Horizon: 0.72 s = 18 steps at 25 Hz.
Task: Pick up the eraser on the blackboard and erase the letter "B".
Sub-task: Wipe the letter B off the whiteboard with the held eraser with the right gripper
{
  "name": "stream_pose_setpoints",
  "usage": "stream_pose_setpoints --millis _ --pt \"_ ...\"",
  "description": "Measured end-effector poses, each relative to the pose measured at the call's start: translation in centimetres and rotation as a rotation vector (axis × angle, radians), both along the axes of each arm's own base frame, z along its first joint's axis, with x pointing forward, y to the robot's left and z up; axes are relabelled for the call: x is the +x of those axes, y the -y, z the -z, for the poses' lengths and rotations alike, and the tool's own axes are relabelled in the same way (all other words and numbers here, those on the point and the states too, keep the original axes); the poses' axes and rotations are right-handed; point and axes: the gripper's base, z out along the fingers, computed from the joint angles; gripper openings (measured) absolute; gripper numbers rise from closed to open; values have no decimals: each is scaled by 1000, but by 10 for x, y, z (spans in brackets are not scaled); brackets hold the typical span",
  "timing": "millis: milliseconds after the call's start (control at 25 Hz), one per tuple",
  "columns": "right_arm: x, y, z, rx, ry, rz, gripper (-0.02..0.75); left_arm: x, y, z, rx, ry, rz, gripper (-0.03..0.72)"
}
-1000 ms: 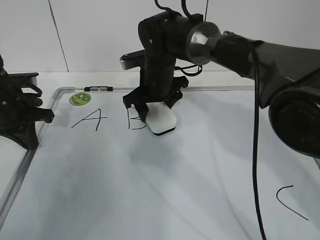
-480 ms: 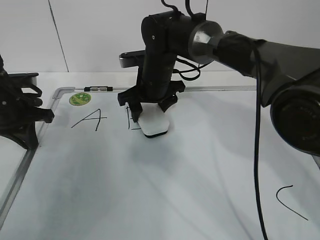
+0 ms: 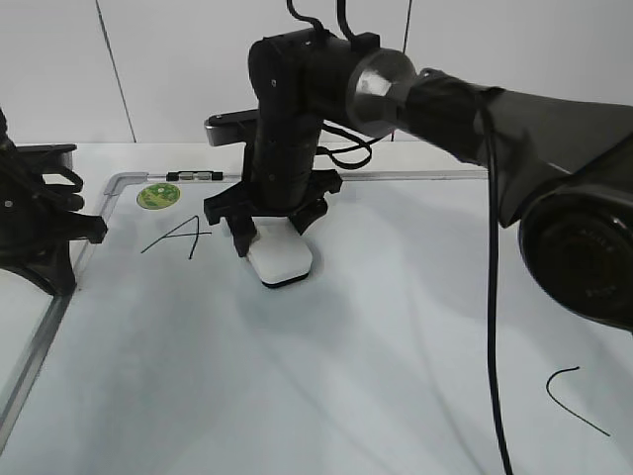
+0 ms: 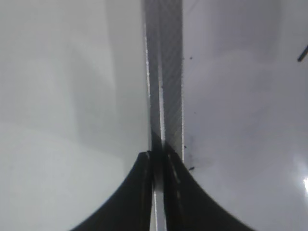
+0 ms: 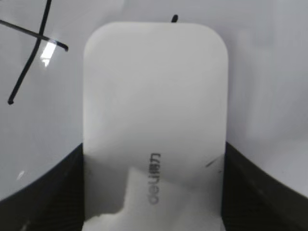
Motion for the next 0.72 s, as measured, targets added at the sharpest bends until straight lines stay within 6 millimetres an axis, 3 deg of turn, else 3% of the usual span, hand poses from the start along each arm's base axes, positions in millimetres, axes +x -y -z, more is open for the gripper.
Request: stream_pose_setpoints --millis 480,600,720 --pt "4 1 6 -73 32 -15 553 0 0 0 0 0 0 25" --pt "11 8 6 -69 36 6 553 0 0 0 0 0 0 26" --pt "28 27 5 -62 50 54 553 0 0 0 0 0 0 26"
